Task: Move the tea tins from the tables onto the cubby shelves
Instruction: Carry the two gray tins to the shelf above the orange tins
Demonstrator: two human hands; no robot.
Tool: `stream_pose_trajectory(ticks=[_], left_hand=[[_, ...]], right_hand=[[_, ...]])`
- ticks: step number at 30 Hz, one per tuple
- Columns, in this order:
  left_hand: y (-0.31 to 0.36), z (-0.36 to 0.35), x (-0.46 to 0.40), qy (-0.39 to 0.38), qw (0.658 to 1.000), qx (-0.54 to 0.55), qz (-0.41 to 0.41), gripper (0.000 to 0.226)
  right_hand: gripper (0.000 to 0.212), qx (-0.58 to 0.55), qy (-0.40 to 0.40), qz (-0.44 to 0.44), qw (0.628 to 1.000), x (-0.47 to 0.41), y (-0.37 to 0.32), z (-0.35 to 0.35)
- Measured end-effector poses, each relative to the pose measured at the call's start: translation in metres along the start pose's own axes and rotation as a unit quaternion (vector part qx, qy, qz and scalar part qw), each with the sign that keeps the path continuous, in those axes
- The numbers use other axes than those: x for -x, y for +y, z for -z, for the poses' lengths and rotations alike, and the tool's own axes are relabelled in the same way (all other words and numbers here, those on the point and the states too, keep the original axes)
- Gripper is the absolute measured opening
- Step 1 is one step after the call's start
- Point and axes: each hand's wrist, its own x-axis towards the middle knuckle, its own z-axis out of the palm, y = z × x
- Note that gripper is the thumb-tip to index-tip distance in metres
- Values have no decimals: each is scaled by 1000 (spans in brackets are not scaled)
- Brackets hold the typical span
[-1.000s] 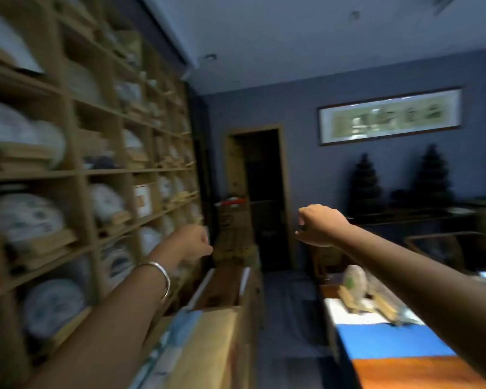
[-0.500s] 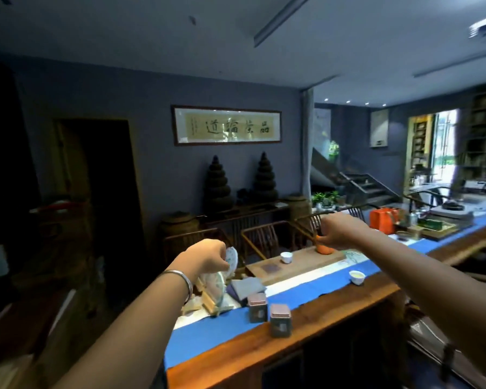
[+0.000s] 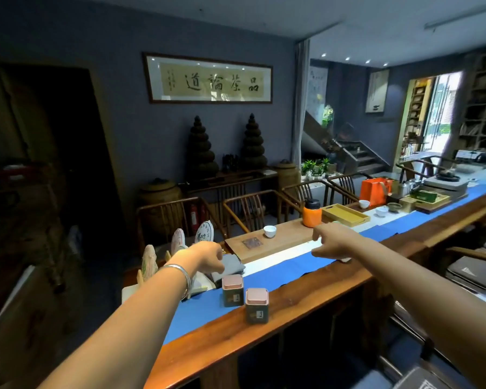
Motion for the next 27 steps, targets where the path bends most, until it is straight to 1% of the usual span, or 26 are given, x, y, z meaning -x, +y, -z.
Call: stream_pose_trajectory(ticks=[3,7,10,12,17,19,22,26,27], left_hand=[[-21,-27,-51,-31,1000,1,-3,43],[-52,-64,-128,-50,999,-5,-11,43],[-75,-99,-174,-98,995,-14,-25,42],[-89,-119,-202,-123,992,-8,-26,47],[-105,-153,-259,-133,991,26,-14,56],[-105,-168,-276,-141,989,32,-21,63],[-107,-194,-298,-151,987,40,-28,78],[-106,-224,-318,-125,990,55,-29,106],[-106,-229,-322,-117,991,56,-26,110]], right_hand=[[46,-25,-33,4,999,-56,0,-34],[52,-60,-80,7,995,-137,-5,-84],[60,-86,-133,12,987,-186,-9,-124],[67,-80,-166,19,983,-210,-10,-153],[76,-89,-215,27,972,-244,-8,-222],[79,-89,-233,32,968,-251,-7,-246],[95,-93,-262,42,960,-255,-8,-282],[118,-97,-266,69,957,-259,-9,-320],[122,-94,-261,81,957,-259,-10,-329]])
